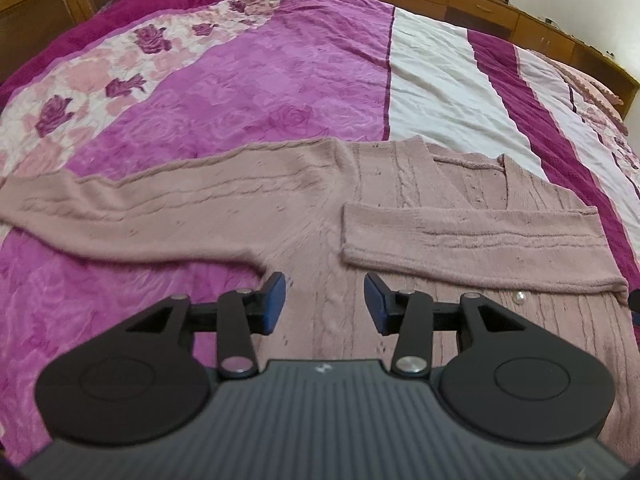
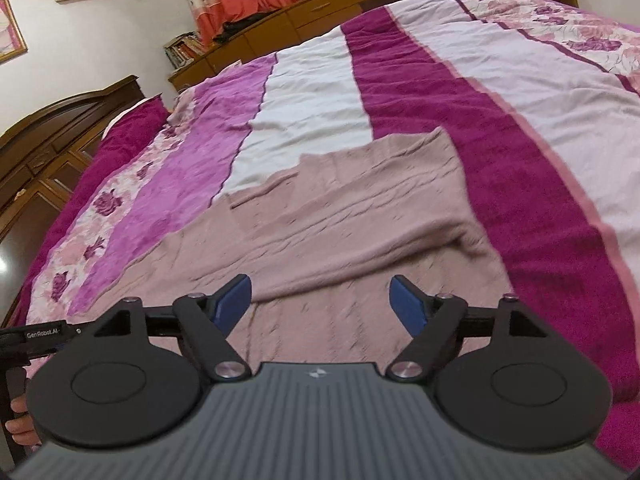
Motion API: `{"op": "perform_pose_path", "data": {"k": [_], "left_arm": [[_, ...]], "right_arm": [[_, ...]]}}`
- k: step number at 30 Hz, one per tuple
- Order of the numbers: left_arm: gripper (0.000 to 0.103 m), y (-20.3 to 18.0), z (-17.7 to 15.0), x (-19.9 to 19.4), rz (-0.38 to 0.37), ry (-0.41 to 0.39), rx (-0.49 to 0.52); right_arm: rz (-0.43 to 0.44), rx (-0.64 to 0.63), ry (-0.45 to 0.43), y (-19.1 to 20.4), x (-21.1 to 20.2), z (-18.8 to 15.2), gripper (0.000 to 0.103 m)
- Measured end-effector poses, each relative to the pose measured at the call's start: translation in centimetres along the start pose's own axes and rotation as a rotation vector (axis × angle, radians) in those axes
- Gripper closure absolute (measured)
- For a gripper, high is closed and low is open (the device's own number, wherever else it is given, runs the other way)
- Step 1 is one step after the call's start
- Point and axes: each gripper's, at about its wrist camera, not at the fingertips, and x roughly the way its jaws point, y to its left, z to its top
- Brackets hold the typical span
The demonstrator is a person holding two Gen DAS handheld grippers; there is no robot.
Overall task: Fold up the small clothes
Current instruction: 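Move the open left gripper to the cuff of the unfolded sleeve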
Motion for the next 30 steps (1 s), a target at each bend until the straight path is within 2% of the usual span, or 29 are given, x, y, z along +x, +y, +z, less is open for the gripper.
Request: {"op": "perform_pose_path", "data": {"k": [14, 30], "left_arm": [[0.058, 4.3, -1.7, -2.5, 0.071, 0.005, -0.082], [0.058, 9.4, -2.3, -1.9, 0.142, 0.001, -0.179]], "right_arm": [[0.044, -0.011, 0.069, 3.3, -0.7, -3.9, 0.011], [-0.024, -0.021, 0.106, 3.6, 0.5, -5.3, 0.01]]}}
